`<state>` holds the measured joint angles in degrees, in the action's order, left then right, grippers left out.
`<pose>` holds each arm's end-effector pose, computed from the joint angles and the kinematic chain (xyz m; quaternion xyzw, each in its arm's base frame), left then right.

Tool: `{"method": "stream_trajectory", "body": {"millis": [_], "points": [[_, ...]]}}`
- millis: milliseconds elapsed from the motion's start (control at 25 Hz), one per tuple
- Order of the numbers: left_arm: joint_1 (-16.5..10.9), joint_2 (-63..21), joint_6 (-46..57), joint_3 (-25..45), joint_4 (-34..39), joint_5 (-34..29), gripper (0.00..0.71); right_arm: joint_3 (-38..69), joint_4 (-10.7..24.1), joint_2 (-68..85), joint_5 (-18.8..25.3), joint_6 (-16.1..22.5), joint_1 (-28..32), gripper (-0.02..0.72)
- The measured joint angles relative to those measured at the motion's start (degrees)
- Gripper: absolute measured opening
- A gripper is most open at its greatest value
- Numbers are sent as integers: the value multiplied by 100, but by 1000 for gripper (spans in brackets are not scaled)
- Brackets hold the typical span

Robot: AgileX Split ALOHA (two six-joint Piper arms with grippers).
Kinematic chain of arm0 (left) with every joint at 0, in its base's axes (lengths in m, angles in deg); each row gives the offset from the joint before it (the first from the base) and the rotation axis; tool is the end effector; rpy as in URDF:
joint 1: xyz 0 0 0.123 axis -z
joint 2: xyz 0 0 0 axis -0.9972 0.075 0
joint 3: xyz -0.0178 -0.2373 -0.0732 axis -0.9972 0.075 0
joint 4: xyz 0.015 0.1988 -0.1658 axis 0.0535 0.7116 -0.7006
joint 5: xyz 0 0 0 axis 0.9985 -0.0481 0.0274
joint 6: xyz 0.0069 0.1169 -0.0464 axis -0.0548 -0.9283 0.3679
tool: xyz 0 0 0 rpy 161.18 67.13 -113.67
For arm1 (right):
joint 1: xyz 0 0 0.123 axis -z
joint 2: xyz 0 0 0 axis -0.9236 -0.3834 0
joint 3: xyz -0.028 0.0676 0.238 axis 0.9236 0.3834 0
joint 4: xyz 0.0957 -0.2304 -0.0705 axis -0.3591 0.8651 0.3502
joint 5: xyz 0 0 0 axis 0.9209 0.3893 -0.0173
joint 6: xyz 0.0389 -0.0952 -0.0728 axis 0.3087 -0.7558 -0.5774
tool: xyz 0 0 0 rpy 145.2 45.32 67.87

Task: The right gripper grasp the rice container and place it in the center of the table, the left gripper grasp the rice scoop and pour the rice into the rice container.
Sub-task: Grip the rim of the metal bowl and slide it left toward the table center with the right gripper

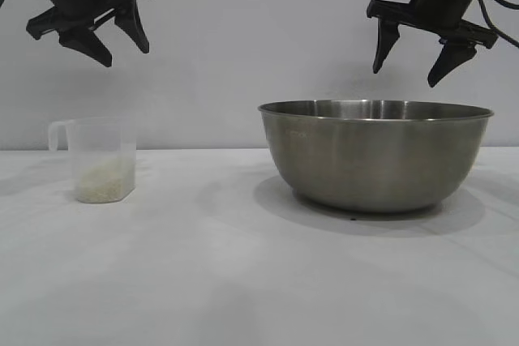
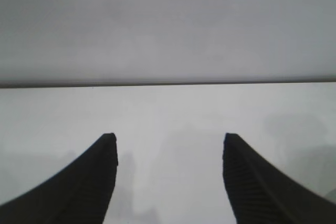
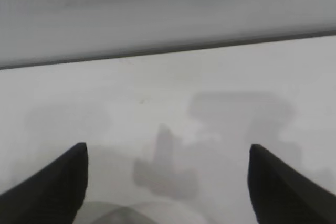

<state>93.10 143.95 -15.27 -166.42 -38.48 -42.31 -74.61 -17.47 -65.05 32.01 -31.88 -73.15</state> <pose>0.4875 -0.0910 0.1712 -0.0052 0.8908 -0.1793 0.4175 0.5055 0.0766 0.1588 0.0074 0.9529 0.1377 0.2700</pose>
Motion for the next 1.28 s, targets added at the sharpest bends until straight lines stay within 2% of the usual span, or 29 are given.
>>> {"method": "stream_trajectory", "body": {"millis": [480, 560, 720, 920, 1040, 1160, 1280], "points": [[0, 0, 0, 0, 19, 0, 378, 0, 0, 0, 50, -96, 0, 550], [0, 0, 0, 0, 19, 0, 378, 0, 88, 0, 160, -109, 0, 550], [0, 0, 0, 0, 28, 0, 378, 0, 445, 35, 740, -109, 0, 550], [0, 0, 0, 0, 28, 0, 378, 0, 894, 106, 1783, -109, 0, 550], [0, 0, 0, 0, 43, 0, 378, 0, 934, 194, 2262, -109, 0, 550], [0, 0, 0, 0, 42, 0, 378, 0, 899, 293, 2371, -109, 0, 550], [0, 0, 0, 0, 63, 0, 378, 10, 664, 427, 2384, -109, 2, 550]]}}
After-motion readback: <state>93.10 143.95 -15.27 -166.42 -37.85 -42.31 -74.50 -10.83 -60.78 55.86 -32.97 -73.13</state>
